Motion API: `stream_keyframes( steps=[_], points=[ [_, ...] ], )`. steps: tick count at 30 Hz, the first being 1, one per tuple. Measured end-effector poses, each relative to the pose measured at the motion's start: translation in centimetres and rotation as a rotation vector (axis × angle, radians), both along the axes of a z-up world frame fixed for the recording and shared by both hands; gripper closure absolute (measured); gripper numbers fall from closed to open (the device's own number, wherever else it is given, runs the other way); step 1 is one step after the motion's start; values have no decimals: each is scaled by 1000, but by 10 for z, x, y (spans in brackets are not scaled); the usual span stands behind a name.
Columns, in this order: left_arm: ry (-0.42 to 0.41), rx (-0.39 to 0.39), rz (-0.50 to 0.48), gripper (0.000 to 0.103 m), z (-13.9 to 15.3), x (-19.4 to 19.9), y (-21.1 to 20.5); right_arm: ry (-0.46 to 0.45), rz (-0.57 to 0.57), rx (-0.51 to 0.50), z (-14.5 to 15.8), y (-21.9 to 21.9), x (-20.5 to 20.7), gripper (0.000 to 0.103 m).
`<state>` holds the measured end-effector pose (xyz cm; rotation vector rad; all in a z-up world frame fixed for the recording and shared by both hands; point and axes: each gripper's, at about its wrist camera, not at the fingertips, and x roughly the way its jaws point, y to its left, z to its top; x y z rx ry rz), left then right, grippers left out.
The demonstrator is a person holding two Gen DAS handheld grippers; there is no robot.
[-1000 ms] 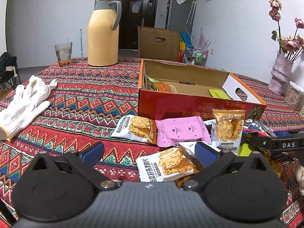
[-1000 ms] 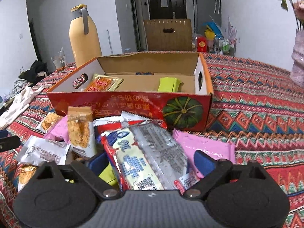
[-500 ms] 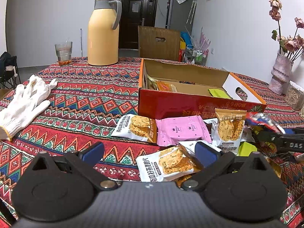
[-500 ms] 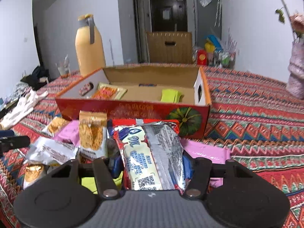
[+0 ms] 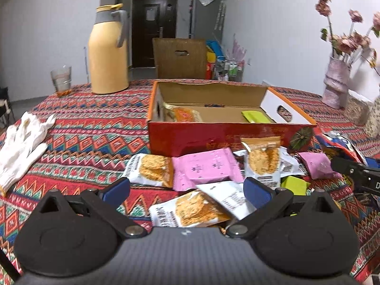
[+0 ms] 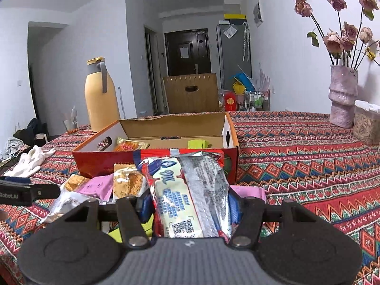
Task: Organize snacks
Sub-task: 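Grasp the white-and-blue wafer packs with the right tool and lift, then grasp the white printed packet with the left tool while the right tool holds the wafers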
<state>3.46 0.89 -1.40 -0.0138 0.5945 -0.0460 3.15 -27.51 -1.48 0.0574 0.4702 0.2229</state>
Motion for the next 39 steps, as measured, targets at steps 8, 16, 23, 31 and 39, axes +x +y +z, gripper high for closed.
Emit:
stream_keyframes(
  steps=[8,16,23,31,39],
  points=[
    [14,115,-138,0,-8,10,-33,5,-3,17,-3,-1,-4,44],
    [49,204,-224,0,-24,28,-52,12,-15,24,-5,-5,-6,44],
    [70,163,-249,5,-28,34,-50,17,-15,28,-7,-5,-9,44],
    [82,118,-276,38,-25,31,-44,20,-6,34,-8,-4,-11,44],
    [62,106,-265,51,-23,20,-41,14,3,37,-6,-3,-16,44]
  ],
)
